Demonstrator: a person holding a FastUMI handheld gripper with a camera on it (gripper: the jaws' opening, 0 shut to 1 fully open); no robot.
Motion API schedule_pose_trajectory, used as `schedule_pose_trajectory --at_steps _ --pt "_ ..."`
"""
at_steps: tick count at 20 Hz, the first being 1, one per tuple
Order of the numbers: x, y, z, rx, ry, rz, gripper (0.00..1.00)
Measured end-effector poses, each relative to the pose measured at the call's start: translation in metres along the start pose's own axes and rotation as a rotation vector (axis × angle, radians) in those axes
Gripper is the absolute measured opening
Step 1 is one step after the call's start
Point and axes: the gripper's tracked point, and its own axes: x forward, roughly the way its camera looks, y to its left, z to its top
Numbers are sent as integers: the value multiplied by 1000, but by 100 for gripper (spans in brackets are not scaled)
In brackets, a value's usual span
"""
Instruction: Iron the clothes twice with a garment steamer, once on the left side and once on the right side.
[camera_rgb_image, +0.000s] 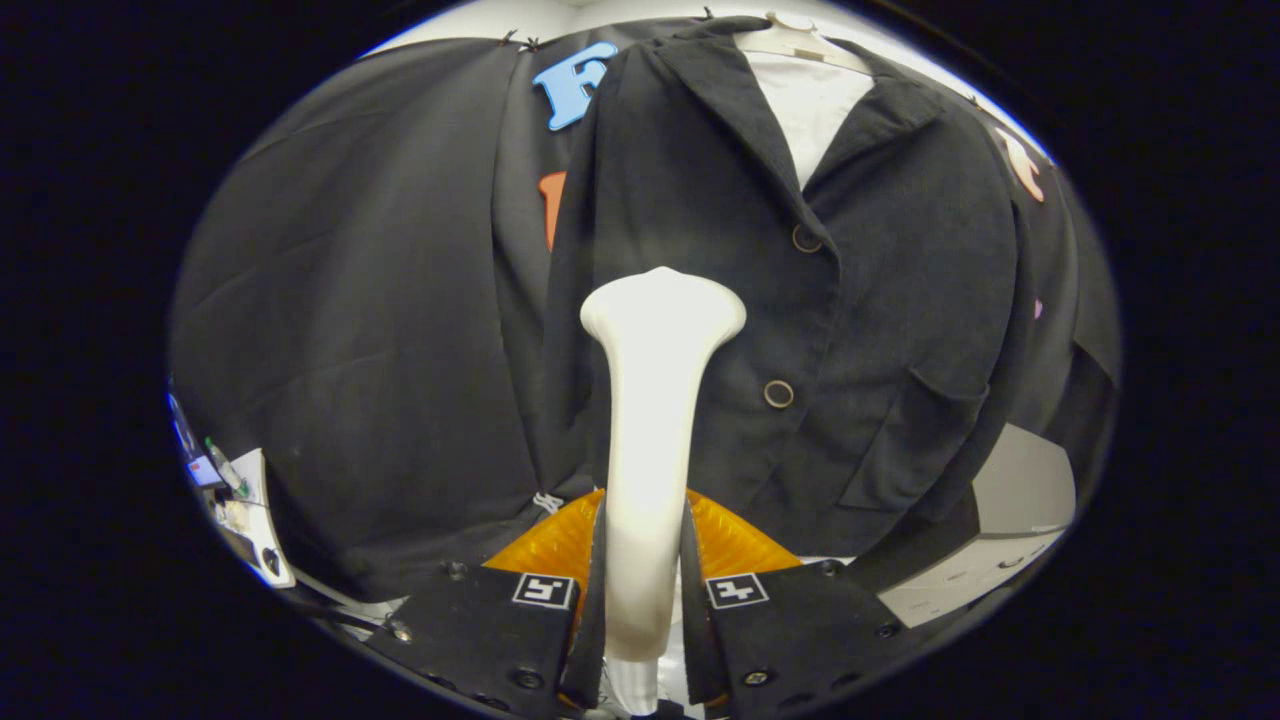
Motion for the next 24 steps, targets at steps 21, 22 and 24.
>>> schedule_pose_trajectory --at_steps 21,22,24 --pt "21 -1 -75 3 140 10 35" --pt "20 0 -77 9 144 14 35" --pt "21 -3 -78 16 146 16 35"
